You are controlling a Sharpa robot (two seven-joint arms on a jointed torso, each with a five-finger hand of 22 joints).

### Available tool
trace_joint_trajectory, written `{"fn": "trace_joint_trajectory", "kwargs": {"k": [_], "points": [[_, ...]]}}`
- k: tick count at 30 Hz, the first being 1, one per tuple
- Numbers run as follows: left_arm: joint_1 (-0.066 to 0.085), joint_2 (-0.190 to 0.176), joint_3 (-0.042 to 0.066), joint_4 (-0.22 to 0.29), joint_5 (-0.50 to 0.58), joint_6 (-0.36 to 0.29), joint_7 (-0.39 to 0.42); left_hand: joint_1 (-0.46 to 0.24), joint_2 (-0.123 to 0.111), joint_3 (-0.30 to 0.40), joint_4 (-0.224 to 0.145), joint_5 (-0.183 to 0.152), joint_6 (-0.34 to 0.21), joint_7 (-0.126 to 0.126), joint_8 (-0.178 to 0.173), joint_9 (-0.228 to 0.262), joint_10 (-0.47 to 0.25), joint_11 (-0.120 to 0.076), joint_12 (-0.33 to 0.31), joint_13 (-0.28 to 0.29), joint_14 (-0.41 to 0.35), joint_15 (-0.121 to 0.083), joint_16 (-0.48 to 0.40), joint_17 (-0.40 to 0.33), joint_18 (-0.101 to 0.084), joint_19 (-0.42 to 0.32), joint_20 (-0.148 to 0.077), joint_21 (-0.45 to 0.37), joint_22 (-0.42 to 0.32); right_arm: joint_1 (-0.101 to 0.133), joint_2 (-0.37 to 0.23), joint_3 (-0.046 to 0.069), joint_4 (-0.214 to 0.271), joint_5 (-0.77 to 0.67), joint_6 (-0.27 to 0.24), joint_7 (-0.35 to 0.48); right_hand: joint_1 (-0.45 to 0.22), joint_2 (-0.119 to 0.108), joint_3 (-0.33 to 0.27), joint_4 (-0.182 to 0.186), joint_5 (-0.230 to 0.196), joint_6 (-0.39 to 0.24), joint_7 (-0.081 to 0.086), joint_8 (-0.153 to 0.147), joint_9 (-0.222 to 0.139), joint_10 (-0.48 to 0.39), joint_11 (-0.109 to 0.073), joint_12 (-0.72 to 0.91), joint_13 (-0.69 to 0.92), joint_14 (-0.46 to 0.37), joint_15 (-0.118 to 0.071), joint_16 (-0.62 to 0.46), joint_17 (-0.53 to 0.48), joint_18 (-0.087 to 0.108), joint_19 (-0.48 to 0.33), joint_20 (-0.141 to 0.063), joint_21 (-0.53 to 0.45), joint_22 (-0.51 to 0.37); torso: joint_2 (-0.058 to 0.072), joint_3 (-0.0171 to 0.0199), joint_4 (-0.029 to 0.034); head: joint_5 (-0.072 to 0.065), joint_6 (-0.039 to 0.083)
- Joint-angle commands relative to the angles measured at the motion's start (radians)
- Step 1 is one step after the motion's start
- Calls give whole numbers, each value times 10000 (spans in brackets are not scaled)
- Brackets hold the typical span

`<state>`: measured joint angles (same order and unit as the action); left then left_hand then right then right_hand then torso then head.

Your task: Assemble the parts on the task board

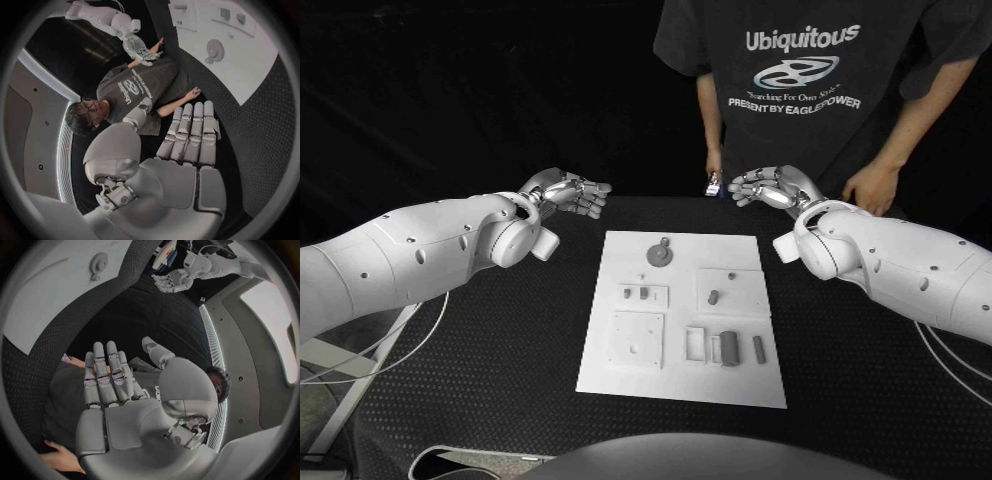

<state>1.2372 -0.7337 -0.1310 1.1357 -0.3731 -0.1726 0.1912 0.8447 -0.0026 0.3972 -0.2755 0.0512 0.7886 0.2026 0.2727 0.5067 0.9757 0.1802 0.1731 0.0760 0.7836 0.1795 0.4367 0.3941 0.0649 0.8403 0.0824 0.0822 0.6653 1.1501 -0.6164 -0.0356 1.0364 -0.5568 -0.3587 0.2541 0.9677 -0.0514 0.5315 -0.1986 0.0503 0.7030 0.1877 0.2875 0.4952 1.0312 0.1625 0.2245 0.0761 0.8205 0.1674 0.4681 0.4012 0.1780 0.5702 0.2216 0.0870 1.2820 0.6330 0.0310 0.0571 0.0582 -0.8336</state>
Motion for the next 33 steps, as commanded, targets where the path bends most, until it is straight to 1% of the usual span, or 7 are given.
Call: {"fn": "trace_joint_trajectory", "kwargs": {"k": [1,4,7,12,15,18,33], "points": [[12,18,8,5,74,137,152,6,82,-34,15,-5,78,-18,34,-13,77,7,-53,-5,51,0,-68,17,116,78,13,-68,-15,-2,-3,3,4,20,123,130,-66,44,10,-31,-16,89,424,36,6,67,-14,34,-17,83,-14,-33,-7,86,76,31,-67,-17,0,8,-2,-10,0],[12,21,8,-3,75,140,161,3,83,-35,15,-5,79,-18,34,-14,79,6,-55,-5,53,0,-70,17,115,80,12,-69,-17,-2,3,3,-1,20,142,125,-67,44,10,-32,-17,89,425,36,5,67,-13,33,-18,85,-14,-35,-8,87,78,31,-71,-18,1,1,-10,-42,45],[12,33,8,-6,75,144,164,2,85,-34,16,-5,80,-19,35,-14,81,6,-57,-5,54,-1,-70,18,114,81,11,-70,-18,-2,-15,3,1,22,153,119,-69,44,9,-33,-17,89,425,36,5,68,-13,33,-19,86,-14,-36,-8,88,80,32,-73,-19,1,-1,-3,-138,80],[12,41,8,-15,75,137,173,-2,89,-34,18,-5,81,-19,35,-16,85,5,-60,-5,57,-2,-72,19,114,84,10,-70,-21,-2,-31,3,3,23,148,123,-72,45,9,-34,-17,89,425,36,4,70,-13,32,-20,89,-15,-39,-9,90,84,33,-78,-21,2,8,2,-122,59],[12,41,8,-22,75,139,179,-5,91,-35,19,-5,82,-19,35,-16,87,5,-62,-5,58,-2,-74,20,113,86,9,-71,-22,-2,-14,3,-4,24,150,126,-74,46,9,-34,-16,90,424,37,4,71,-13,31,-20,92,-15,-39,-9,91,87,33,-80,-23,3,3,0,-194,72],[11,45,8,-22,75,145,180,-14,93,-38,23,-5,84,-19,36,-18,89,5,-66,-5,60,-2,-76,21,111,88,9,-72,-25,-2,-4,3,-9,24,135,138,-75,47,9,-35,-16,90,424,37,4,71,-13,31,-21,95,-16,-40,-9,92,90,34,-83,-24,-1,2,-2,-195,94],[11,39,8,-16,78,167,180,-28,100,-40,27,-5,88,-22,37,-22,101,2,-77,-5,67,-5,-85,26,109,95,4,-76,-35,-2,1,3,-16,30,149,139,-82,50,9,-41,-16,91,424,37,2,74,-14,26,-25,104,-18,-49,-11,98,103,37,-99,-30,4,1,-2,-182,89]]}}
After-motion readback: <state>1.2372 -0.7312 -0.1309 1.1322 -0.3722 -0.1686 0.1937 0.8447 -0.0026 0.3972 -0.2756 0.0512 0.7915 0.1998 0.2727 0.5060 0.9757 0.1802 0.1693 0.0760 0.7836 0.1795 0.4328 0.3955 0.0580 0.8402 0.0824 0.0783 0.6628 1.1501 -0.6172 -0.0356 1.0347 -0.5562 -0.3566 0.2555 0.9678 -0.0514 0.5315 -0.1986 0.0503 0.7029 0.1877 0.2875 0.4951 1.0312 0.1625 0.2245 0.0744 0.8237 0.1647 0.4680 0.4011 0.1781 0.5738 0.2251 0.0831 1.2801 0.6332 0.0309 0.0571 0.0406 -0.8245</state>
